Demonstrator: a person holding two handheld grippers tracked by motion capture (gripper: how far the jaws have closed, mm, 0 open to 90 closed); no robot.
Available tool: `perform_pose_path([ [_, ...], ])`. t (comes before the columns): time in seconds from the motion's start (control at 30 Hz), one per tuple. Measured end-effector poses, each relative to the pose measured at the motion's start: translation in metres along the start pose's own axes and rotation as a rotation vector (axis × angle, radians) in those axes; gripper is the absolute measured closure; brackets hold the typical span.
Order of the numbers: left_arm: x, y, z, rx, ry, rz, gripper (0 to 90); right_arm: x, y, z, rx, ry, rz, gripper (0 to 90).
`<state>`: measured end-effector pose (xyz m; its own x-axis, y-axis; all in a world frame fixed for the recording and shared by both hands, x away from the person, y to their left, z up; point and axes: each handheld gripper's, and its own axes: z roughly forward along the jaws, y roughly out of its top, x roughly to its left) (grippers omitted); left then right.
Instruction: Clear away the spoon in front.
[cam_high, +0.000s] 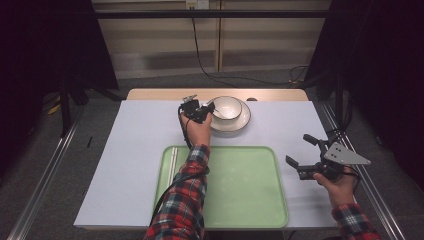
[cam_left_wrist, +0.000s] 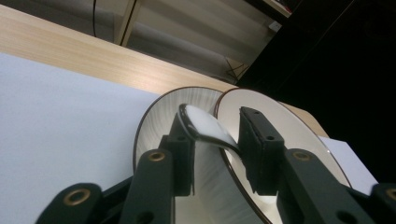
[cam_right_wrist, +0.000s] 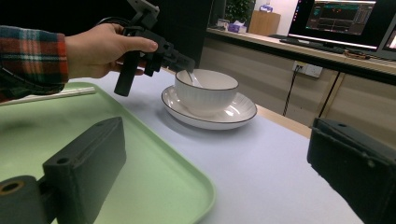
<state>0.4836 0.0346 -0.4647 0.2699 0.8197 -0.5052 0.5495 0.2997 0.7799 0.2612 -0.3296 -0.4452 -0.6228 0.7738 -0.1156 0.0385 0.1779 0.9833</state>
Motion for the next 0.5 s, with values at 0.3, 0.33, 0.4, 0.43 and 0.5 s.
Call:
perform_pose_path([
  [0.3,-0.003,0.009,0.002,-0.011,-0.010,-0.002,77.9,0.000,0.000,0.000,-0.001,0.001,0.000,3.8],
  [0.33,-0.003,0.010,0.002,-0.011,-0.008,0.003,78.6,0.000,0.000,0.000,-0.001,0.001,0.000,3.8],
  [0.4,-0.003,0.012,0.003,-0.022,-0.010,-0.006,79.8,-0.001,0.000,0.000,-0.002,0.005,-0.009,3.8],
  [0.43,-0.004,0.013,0.005,-0.028,-0.013,-0.012,80.4,-0.001,0.000,0.000,-0.003,0.007,-0.009,3.8],
  [0.5,-0.004,0.015,0.006,-0.027,-0.014,-0.004,81.1,0.000,0.000,0.000,-0.004,-0.001,0.000,3.7],
])
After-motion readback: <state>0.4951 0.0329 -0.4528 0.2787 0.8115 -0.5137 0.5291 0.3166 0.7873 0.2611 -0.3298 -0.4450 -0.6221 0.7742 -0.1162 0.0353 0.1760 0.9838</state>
